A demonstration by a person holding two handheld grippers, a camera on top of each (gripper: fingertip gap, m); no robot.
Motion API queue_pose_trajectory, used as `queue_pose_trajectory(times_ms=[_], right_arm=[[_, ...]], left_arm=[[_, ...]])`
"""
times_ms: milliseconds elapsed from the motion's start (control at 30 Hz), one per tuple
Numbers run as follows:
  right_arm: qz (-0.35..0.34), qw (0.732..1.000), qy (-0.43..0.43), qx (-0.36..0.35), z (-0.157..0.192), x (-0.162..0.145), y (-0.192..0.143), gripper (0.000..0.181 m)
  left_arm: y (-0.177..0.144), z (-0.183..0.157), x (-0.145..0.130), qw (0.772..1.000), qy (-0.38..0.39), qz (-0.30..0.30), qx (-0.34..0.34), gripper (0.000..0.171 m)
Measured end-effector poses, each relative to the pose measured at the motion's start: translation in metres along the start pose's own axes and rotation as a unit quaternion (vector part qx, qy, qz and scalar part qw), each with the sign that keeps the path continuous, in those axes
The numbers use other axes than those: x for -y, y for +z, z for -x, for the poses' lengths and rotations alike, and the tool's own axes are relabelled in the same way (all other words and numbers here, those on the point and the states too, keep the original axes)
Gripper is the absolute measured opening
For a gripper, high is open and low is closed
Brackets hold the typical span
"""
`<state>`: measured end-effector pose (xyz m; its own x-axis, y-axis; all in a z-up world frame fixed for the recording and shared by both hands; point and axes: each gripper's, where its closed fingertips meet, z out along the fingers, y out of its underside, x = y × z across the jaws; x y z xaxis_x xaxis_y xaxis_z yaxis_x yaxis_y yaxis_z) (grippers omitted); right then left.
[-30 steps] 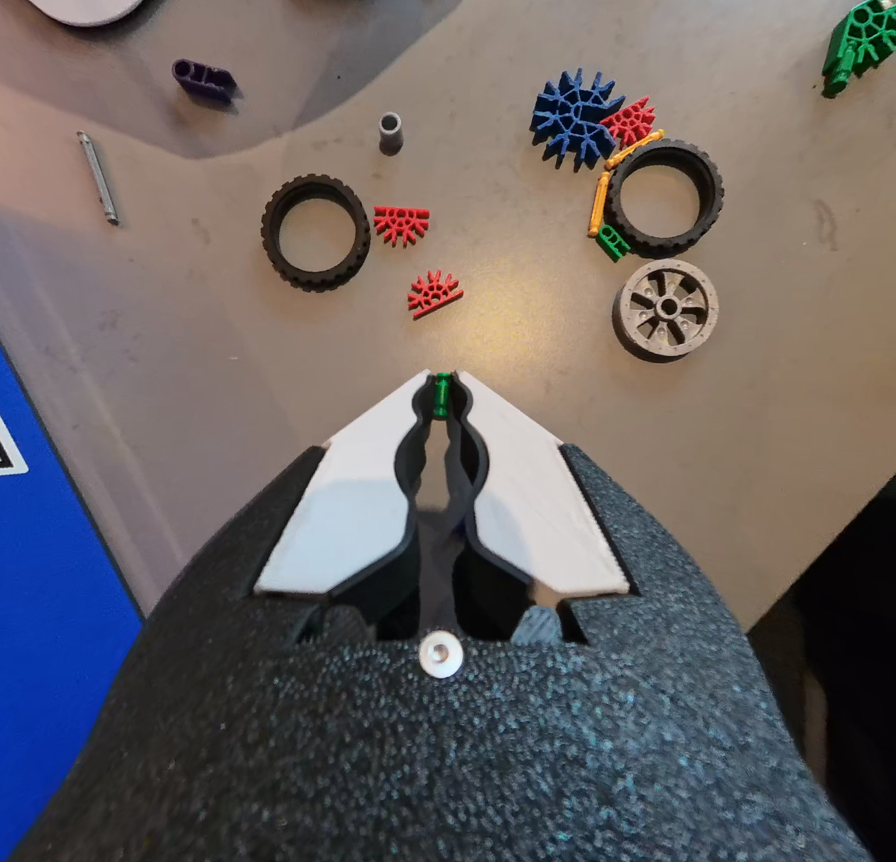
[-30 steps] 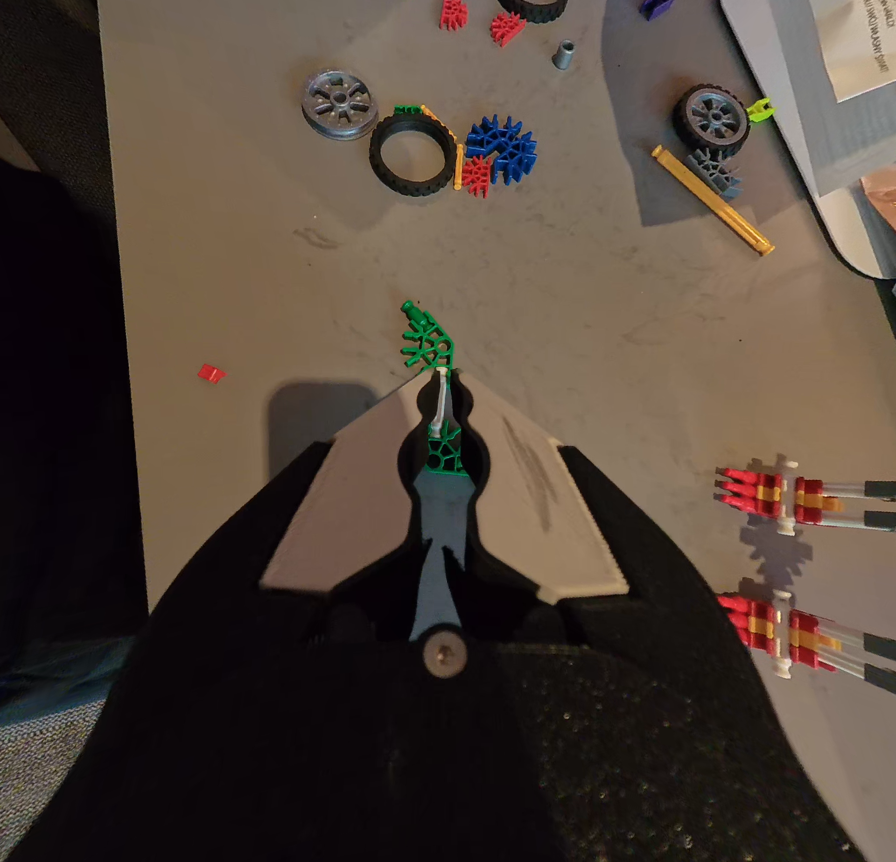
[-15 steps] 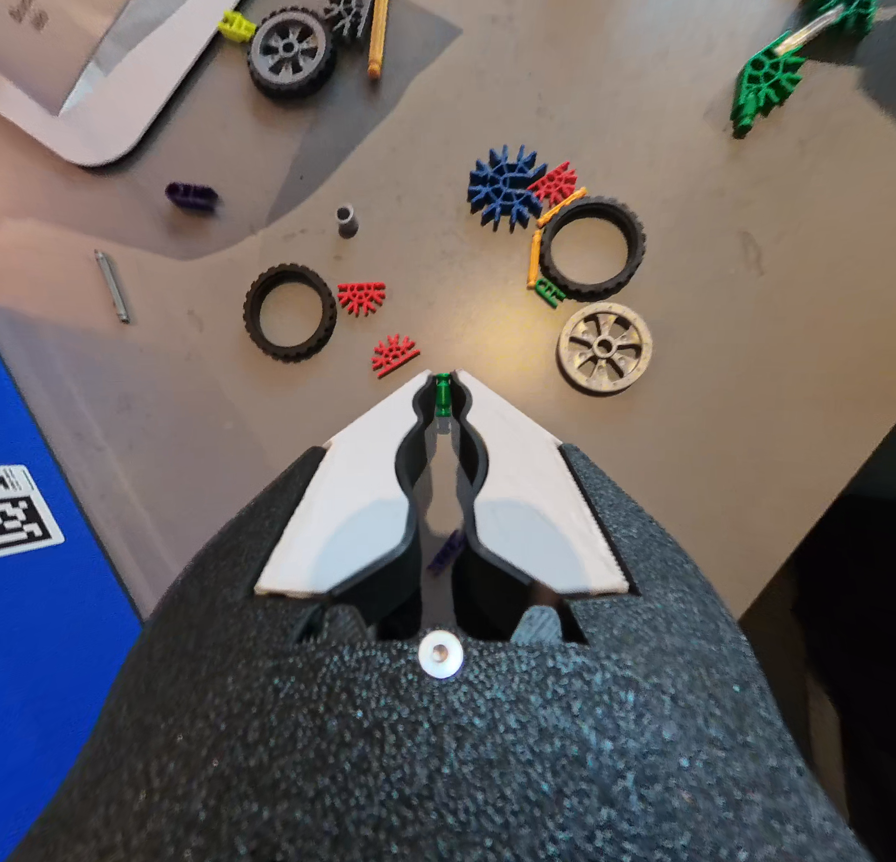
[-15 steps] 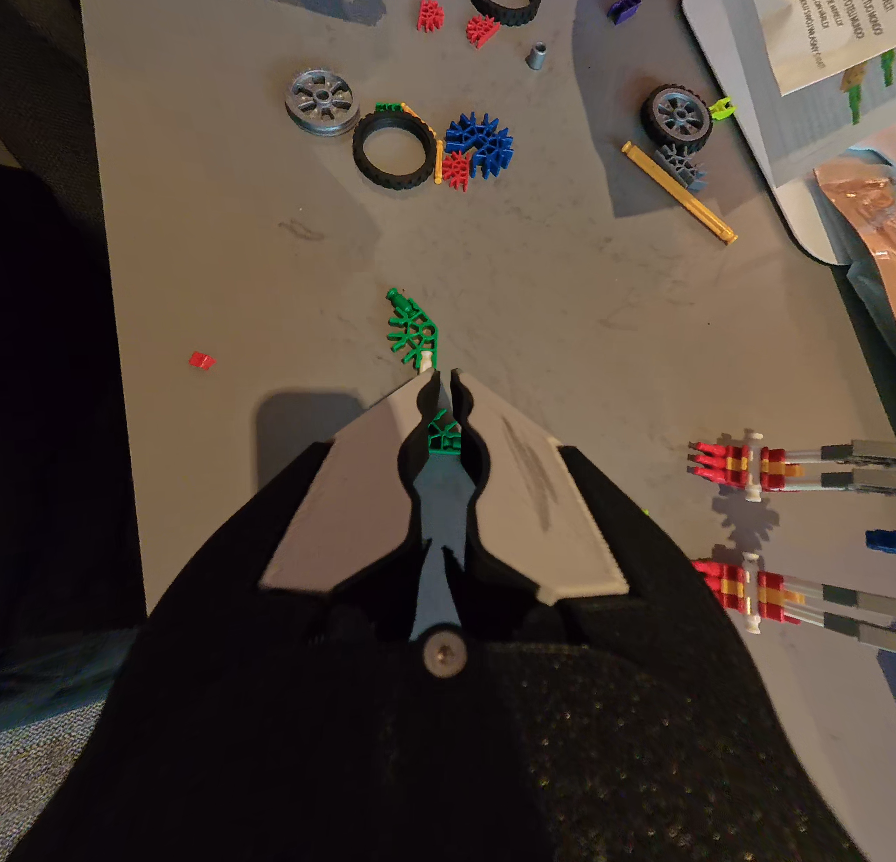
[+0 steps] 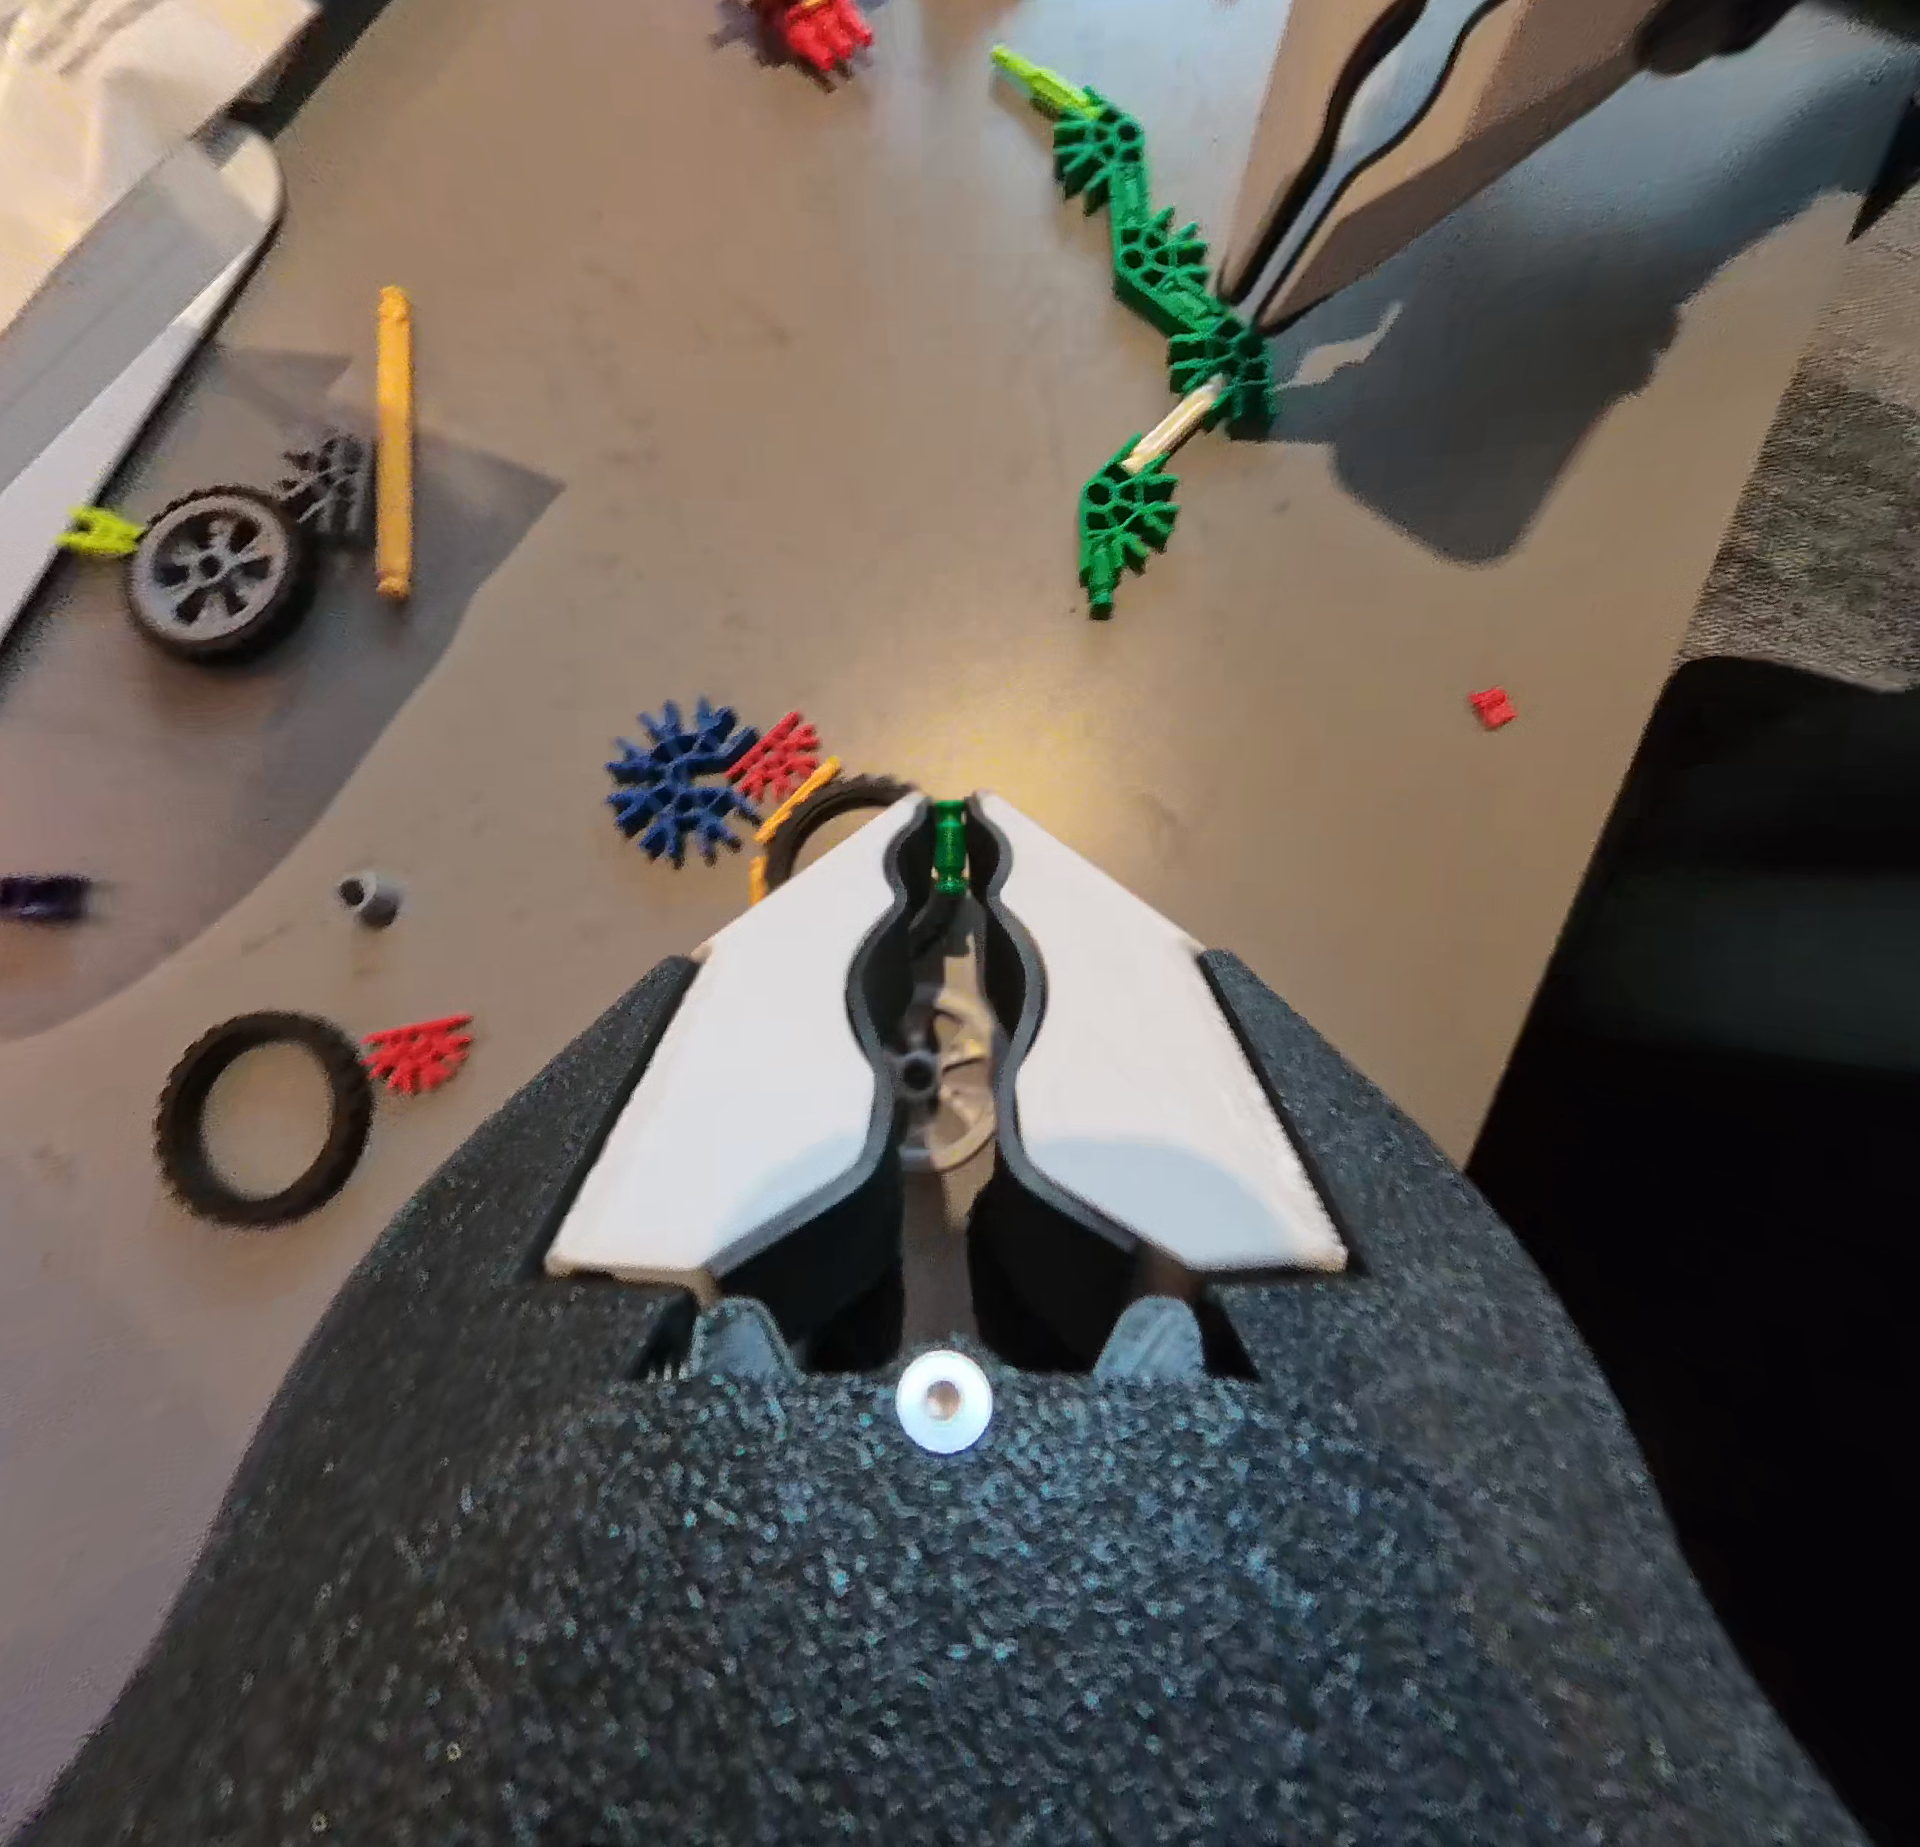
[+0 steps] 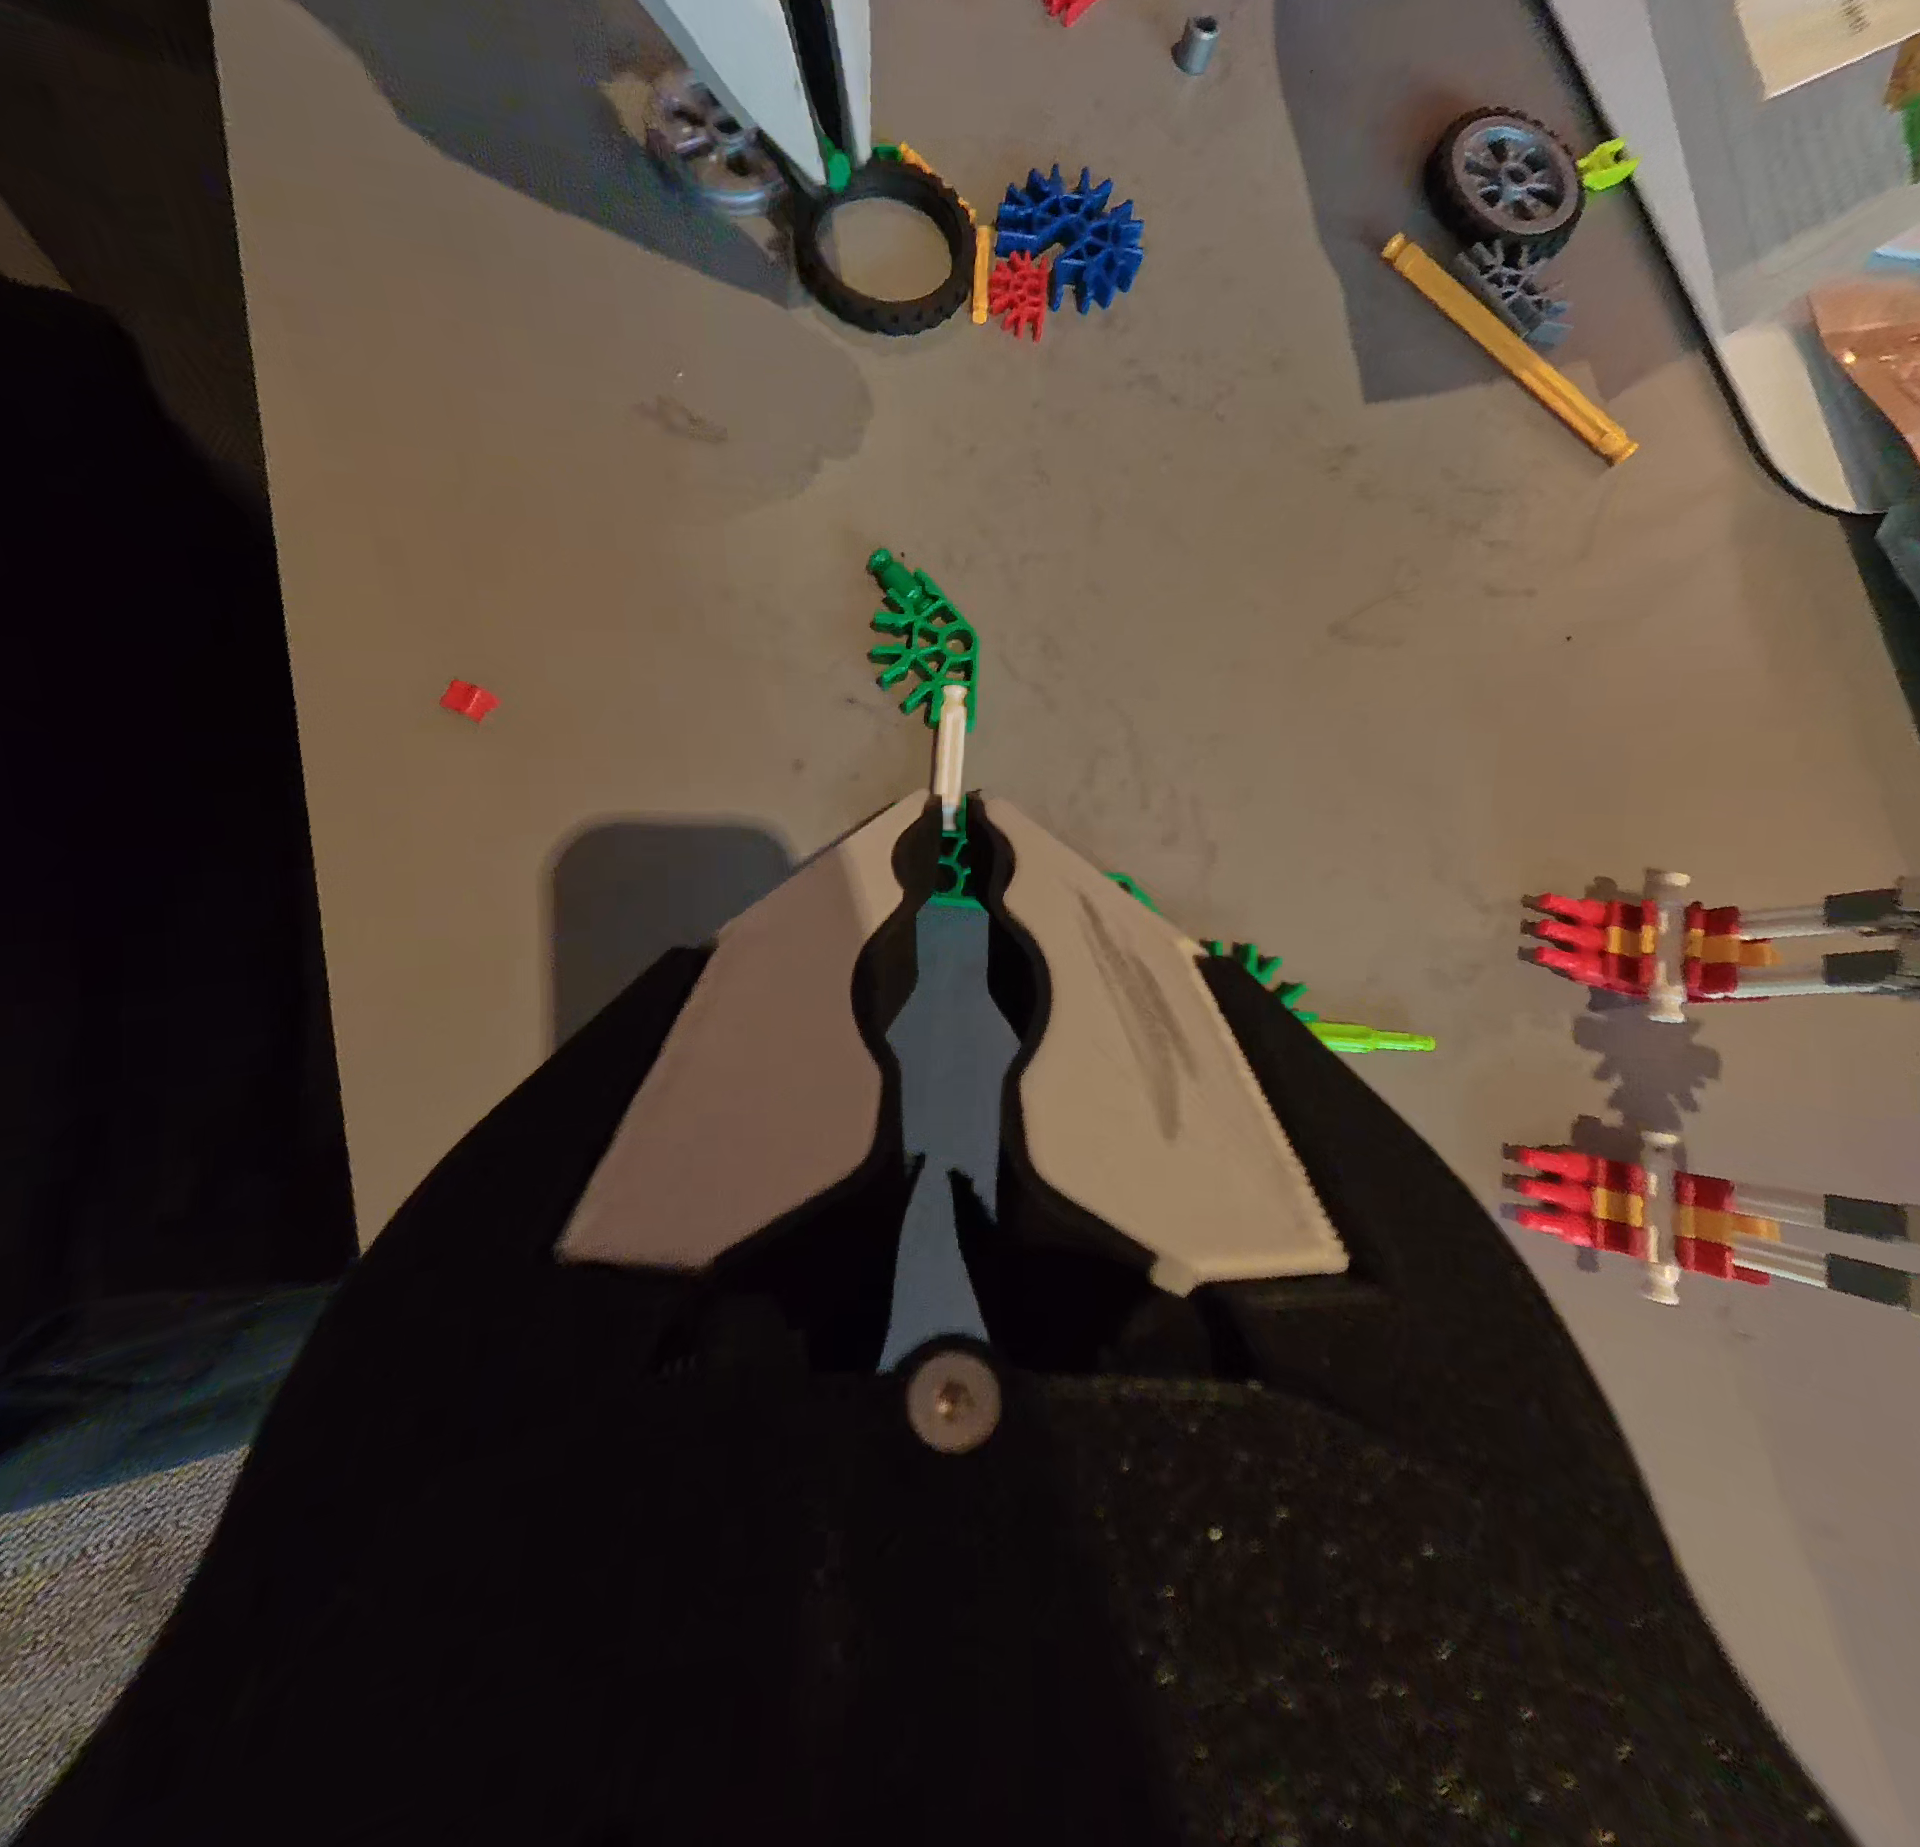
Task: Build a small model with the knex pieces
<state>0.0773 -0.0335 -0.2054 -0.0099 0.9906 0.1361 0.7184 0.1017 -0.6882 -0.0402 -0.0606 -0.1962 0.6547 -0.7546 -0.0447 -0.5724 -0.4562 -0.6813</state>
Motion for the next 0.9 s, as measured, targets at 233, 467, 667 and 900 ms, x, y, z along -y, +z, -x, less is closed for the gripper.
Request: queue_pose_trajectory(times_ms=[233,467,667,900], right_arm=[[-0.005,1.000,-0.010,0.013,0.009,0.001,0.009,0.004],[-0.014,1.000,-0.018,0.019,0.016,0.006,0.013,0.004],[-0.018,0.999,-0.025,0.031,0.025,0.007,0.014,0.005],[-0.010,0.998,-0.035,0.047,0.033,0.005,0.019,0.008]], left_arm=[[0.029,-0.039,0.017,0.999,0.010,-0.008,-0.048,0.005],[0.051,-0.061,0.040,0.998,0.019,-0.030,-0.056,0.005],[0.065,-0.072,0.030,0.996,0.063,0.004,-0.069,0.006],[0.059,-0.072,0.029,0.994,0.077,-0.007,-0.071,0.016]])
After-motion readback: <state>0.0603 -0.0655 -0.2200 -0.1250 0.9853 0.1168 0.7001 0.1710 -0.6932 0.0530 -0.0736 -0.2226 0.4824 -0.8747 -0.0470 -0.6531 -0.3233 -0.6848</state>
